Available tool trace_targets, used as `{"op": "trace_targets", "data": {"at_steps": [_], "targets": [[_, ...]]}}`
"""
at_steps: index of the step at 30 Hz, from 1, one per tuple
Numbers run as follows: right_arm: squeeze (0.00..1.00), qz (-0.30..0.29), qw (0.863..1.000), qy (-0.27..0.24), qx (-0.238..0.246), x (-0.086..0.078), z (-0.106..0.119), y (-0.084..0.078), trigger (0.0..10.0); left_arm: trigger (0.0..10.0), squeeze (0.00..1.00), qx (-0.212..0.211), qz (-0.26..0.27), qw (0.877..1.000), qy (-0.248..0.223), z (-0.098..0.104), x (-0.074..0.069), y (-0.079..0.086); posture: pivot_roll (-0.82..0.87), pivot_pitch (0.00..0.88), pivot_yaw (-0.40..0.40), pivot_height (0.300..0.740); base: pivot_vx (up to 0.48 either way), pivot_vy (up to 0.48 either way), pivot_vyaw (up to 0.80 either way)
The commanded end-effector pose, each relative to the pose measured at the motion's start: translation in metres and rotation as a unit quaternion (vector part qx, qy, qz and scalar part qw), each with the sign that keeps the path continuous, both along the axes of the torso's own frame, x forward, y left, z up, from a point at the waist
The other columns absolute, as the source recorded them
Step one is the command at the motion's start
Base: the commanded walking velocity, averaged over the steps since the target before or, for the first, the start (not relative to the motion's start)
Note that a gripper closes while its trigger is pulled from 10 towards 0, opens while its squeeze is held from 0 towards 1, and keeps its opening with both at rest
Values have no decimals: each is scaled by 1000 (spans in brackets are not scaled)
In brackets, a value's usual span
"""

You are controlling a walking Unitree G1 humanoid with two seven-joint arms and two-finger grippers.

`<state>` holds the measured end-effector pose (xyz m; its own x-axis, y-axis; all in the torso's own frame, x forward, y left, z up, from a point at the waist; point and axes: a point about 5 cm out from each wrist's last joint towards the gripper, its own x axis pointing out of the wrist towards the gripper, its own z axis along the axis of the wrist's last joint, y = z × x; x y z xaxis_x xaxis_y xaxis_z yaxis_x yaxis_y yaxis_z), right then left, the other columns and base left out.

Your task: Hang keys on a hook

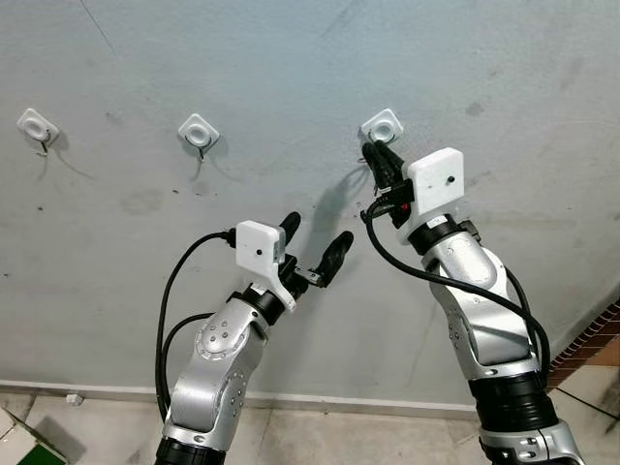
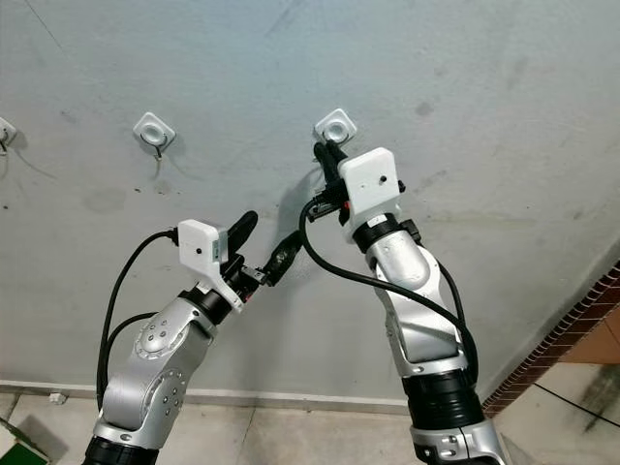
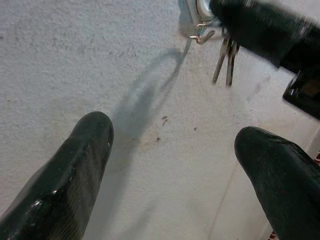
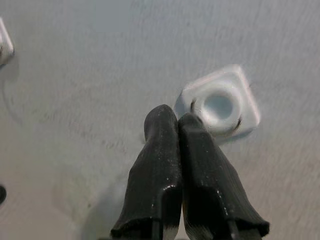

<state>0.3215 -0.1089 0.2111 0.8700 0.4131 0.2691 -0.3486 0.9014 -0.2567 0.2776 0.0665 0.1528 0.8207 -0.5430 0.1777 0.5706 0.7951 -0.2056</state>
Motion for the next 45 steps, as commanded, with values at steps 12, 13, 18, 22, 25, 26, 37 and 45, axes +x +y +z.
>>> {"op": "trace_targets", "data": {"at_steps": [12, 13, 18, 22, 25, 26, 37, 45], "targets": [[0, 2, 999, 39, -18, 0, -20, 0, 10000, 10000, 0, 3, -1, 1000, -2, 1, 1, 0, -67, 0, 48, 740, 0, 0, 0], [0, 2, 999, 40, -18, 0, -20, -1, 10000, 10000, 0, 3, -1, 1000, -2, 1, 1, 0, -65, 0, 48, 740, 0, 0, 0], [0, 2, 999, 43, -21, 0, -22, 0, 10000, 10000, 0, 4, 0, 1000, -2, 1, 1, 1, -64, 0, 48, 740, 0, 0, 0], [0, 1, 998, 46, -31, 1, -25, 1, 10000, 10000, 0, 5, 0, 1000, -2, 2, 1, 1, -64, 0, 48, 740, 0, 0, 0], [0, 0, 998, 47, -36, 2, -26, 1, 10000, 10000, 0, 5, 0, 1000, -2, 2, 1, 1, -64, 0, 48, 740, 0, 0, 0], [0, -2, 998, 48, -41, 2, -28, 1, 10000, 10000, 0, 5, 0, 1000, -2, 2, 1, 1, -64, 0, 48, 740, 0, 0, 0], [0, -11, 996, 59, -65, 3, -38, -1, 10000, 10000, 0, -4, -3, 1000, -17, 10, 1, -1, -61, 0, 44, 740, 0, 0, 0], [1000, -21, 996, 64, -64, 5, -42, -5, 10000, 10000, 0, -4, -4, 1000, -17, 10, 1, -1, -63, 0, 45, 740, 0, 0, 0]]}}
